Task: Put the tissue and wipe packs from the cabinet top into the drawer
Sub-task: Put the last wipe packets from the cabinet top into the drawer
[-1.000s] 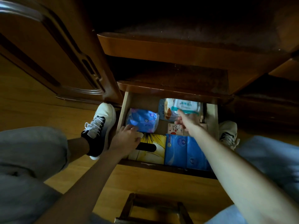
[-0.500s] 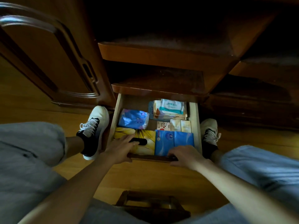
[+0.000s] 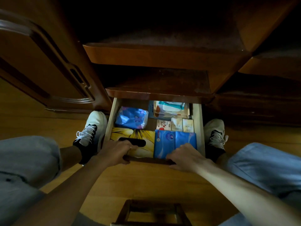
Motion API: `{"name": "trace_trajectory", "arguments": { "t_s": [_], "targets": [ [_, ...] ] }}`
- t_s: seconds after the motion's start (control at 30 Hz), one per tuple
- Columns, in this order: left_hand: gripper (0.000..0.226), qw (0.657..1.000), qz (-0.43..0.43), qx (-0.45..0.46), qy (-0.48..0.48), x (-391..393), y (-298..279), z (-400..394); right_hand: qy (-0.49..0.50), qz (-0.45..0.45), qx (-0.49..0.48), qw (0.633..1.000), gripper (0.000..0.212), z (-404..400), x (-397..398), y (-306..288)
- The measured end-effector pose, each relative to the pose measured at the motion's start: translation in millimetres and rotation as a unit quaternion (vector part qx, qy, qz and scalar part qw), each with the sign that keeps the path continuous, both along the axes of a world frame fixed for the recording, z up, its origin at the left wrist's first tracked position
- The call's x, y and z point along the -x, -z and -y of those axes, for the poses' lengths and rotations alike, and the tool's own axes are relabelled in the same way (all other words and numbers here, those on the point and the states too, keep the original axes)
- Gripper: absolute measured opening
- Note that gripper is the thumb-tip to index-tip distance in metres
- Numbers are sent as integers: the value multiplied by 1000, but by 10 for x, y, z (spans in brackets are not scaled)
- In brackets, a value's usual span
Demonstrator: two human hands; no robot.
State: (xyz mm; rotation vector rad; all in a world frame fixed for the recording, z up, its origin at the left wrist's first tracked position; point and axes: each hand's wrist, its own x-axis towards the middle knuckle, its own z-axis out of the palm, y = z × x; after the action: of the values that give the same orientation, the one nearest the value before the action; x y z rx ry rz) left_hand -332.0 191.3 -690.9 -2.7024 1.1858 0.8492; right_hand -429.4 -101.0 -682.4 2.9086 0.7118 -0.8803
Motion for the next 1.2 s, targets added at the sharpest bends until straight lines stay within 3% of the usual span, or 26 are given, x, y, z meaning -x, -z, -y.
{"name": "trace_trajectory", "arguments": {
  "t_s": [0.17, 0.27, 0.37, 0.7, 0.93, 1.1, 1.2],
  "targets": [
    [59, 1000, -20, 20, 9, -18, -96, 47, 8, 13, 8, 1000, 28, -36, -3, -92],
    [40, 997, 32, 72, 0, -43, -240, 95, 59, 49, -30, 997, 23, 89, -88, -222],
    [39, 994, 79, 76, -19, -35, -259, 117, 74, 71, -36, 994, 22, 122, -154, -265],
    [32, 992, 117, 25, -30, 11, -291, 255, 58, 85, 19, 995, 30, 35, -195, -193],
    [38, 992, 99, 52, -61, -136, -348, 296, 113, 125, -15, 986, 27, 108, -304, -196],
    [35, 988, 130, 39, -69, -245, -226, 396, 149, 136, -4, 979, 26, 167, -429, -109],
    [38, 978, 164, 86, -94, -489, -279, 457, 164, 200, 35, 965, 32, 206, -595, -65]
  ]
}}
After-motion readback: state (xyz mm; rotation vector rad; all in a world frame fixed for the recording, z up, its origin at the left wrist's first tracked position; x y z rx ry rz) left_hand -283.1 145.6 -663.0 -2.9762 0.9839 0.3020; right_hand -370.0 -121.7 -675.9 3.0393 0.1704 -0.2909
